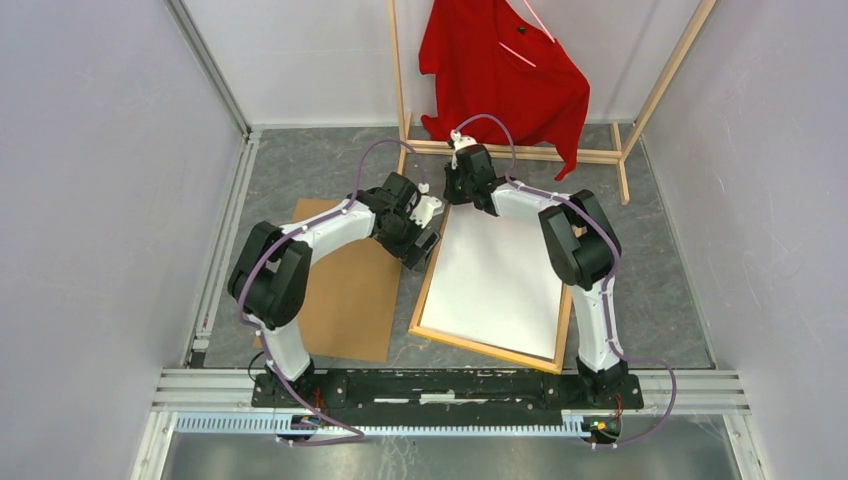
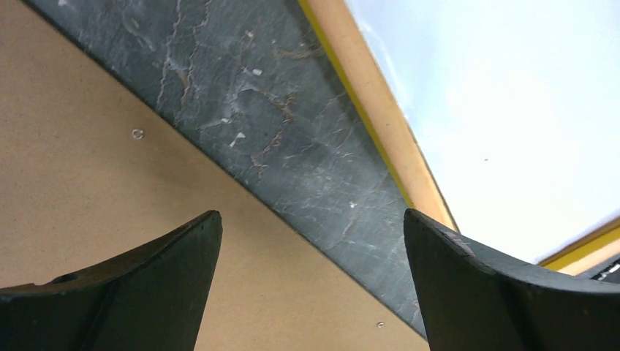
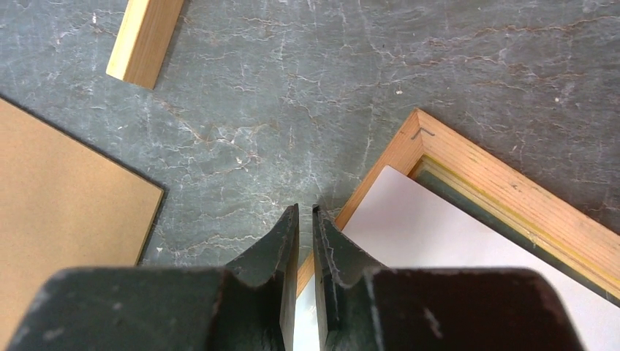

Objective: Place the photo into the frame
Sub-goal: Adjust the photo in the photo frame.

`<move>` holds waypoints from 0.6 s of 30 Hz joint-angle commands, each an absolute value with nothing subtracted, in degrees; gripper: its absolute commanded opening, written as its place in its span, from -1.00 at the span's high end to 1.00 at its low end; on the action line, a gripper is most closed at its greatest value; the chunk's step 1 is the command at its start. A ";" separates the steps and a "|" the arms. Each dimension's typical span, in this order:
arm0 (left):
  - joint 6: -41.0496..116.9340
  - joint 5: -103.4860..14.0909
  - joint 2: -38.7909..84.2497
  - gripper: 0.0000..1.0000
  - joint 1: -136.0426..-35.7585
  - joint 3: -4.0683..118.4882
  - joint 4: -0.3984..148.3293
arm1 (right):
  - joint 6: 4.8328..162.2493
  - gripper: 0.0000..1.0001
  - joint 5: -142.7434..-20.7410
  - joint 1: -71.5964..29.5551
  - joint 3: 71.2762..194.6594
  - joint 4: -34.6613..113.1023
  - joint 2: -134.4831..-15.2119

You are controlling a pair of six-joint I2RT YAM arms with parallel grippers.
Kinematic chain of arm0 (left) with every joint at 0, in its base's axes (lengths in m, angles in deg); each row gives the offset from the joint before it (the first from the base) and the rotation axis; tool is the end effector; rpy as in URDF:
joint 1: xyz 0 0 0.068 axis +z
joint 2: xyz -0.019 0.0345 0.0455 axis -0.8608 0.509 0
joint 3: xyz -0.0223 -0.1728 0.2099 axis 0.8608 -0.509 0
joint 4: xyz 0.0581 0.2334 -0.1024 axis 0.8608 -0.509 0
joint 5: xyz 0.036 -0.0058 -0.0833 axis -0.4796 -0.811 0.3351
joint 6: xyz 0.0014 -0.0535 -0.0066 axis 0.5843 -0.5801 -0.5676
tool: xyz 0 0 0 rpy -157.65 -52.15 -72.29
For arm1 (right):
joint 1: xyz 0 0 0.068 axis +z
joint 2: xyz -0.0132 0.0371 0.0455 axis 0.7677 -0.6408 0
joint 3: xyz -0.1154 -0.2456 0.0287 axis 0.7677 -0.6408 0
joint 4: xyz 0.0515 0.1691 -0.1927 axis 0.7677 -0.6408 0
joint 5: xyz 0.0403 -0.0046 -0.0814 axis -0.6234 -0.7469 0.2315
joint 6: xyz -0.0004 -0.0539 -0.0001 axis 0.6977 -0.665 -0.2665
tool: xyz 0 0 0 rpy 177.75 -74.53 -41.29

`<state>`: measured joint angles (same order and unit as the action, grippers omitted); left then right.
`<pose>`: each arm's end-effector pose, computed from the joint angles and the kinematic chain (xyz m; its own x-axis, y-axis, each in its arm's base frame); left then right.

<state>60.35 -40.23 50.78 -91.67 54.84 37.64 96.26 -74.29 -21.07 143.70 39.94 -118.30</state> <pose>0.2998 -0.1986 0.1837 -0.6584 0.6324 -0.4081 0.7275 0.6737 -0.1298 0.4245 0.2363 0.1593 -0.6709 0.0095 -0.7415 -0.2801 0.9226 0.2652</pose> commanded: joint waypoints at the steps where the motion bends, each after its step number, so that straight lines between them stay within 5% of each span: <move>1: 61.44 -34.29 47.96 -1.00 -91.84 56.99 36.51 | 97.21 0.65 -76.20 -21.49 143.47 41.31 -114.77; 18: 61.13 -38.40 54.16 -1.00 -93.75 51.96 41.11 | 97.42 0.65 -76.78 -21.57 140.66 42.47 -113.36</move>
